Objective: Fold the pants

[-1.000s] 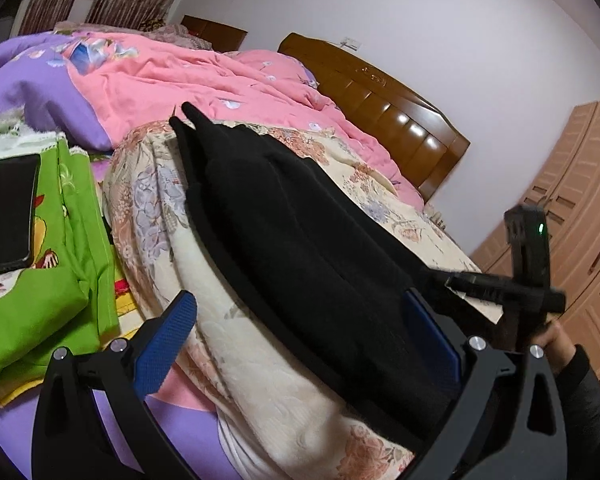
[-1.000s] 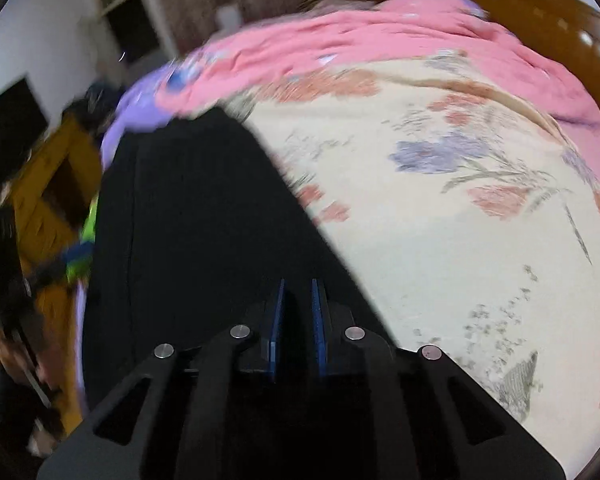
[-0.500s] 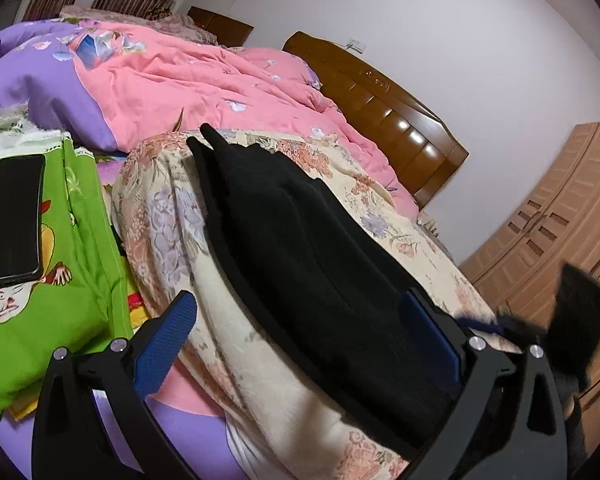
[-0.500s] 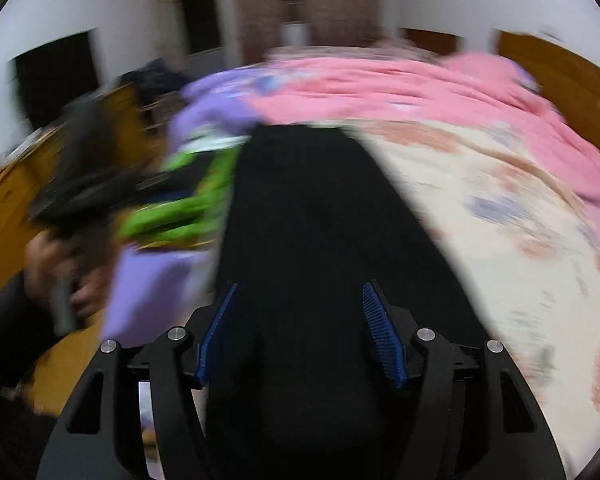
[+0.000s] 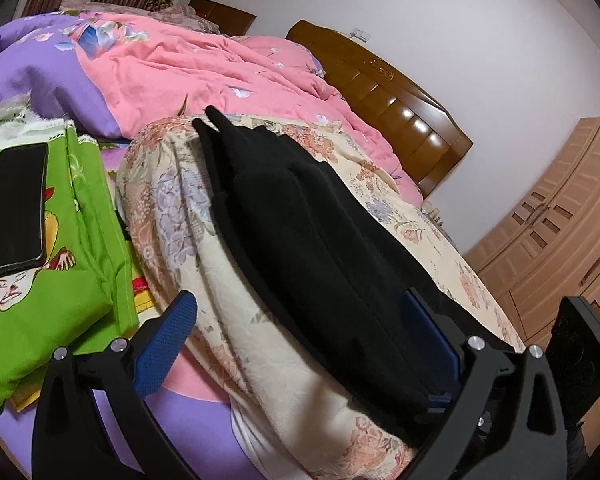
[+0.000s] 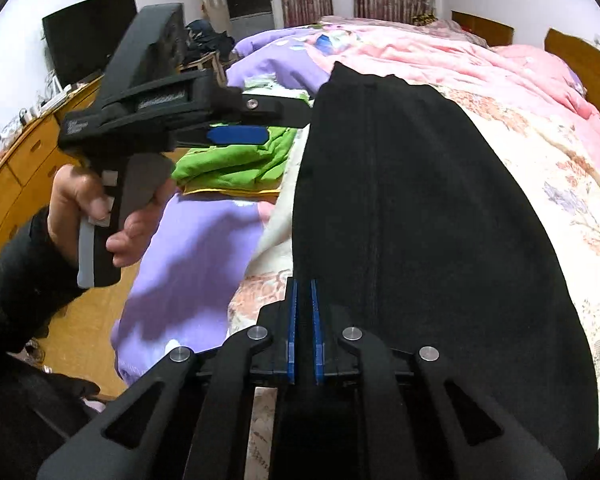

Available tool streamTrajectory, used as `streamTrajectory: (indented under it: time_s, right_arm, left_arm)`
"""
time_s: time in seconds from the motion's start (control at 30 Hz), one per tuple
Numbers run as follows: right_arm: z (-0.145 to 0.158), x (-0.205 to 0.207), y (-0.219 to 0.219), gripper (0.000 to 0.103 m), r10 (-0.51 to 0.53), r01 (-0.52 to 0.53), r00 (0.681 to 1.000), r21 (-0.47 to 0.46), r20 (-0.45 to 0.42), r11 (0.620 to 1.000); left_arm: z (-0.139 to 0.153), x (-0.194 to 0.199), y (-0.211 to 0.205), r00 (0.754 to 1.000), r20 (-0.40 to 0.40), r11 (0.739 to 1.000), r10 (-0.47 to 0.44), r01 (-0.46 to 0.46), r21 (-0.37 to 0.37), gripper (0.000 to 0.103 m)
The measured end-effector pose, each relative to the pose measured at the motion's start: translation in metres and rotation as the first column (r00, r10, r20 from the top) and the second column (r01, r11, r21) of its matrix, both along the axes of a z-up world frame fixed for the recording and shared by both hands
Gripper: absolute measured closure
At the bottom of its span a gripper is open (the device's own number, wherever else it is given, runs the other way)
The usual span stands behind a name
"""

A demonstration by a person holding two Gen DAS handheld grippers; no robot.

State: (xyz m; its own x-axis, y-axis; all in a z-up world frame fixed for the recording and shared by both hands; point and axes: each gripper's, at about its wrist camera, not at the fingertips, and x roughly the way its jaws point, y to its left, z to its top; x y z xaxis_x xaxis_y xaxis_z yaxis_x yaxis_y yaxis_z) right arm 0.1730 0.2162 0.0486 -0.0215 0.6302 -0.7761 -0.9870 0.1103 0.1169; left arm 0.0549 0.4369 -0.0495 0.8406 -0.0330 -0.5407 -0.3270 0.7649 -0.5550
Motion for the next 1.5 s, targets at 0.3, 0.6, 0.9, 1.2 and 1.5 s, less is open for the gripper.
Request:
streamTrajectory:
  time_s: [0.3,0.6,0.9,1.2,1.5]
  right_arm:
    - [-0.001,-0.002,0.005,0.061,0.012,-0.012,0.998,-0.003,-0.059,1.0]
    - [-0.014,0.023,-0.018,0.054,-0.154,0.155,0.98,0.0,-0.13,0.988]
    - [0.017,0.031,-0.068,0.045,-0.258,0.26,0.965,0.048,-0.05,0.964]
    - [-0.01,0.114,-0.164,0.028,-0.576,0.577,0.816,-0.062,0.043,0.814]
    - [0.017,0.075,-0.219,0.012,-0.693,0.71,0.69,-0.004,0.209,0.705]
  left_arm:
    - [0.008,0.018,-0.007,0.999,-0.002,0.999,-0.036,0.036,0.017,0.003]
    - [0.014,0.075,-0.011,0.996,-0.054,0.99,-0.073,0.079,0.119,0.003]
    - [0.045,0.07,-0.066,0.993,-0.085,0.96,-0.087,0.106,0.261,0.002]
    - [-0.014,0.152,-0.137,0.893,-0.317,0.861,-0.32,0.414,0.297,0.002]
    - [0.019,0.126,-0.174,0.916,-0.316,0.831,-0.248,0.369,0.416,0.002]
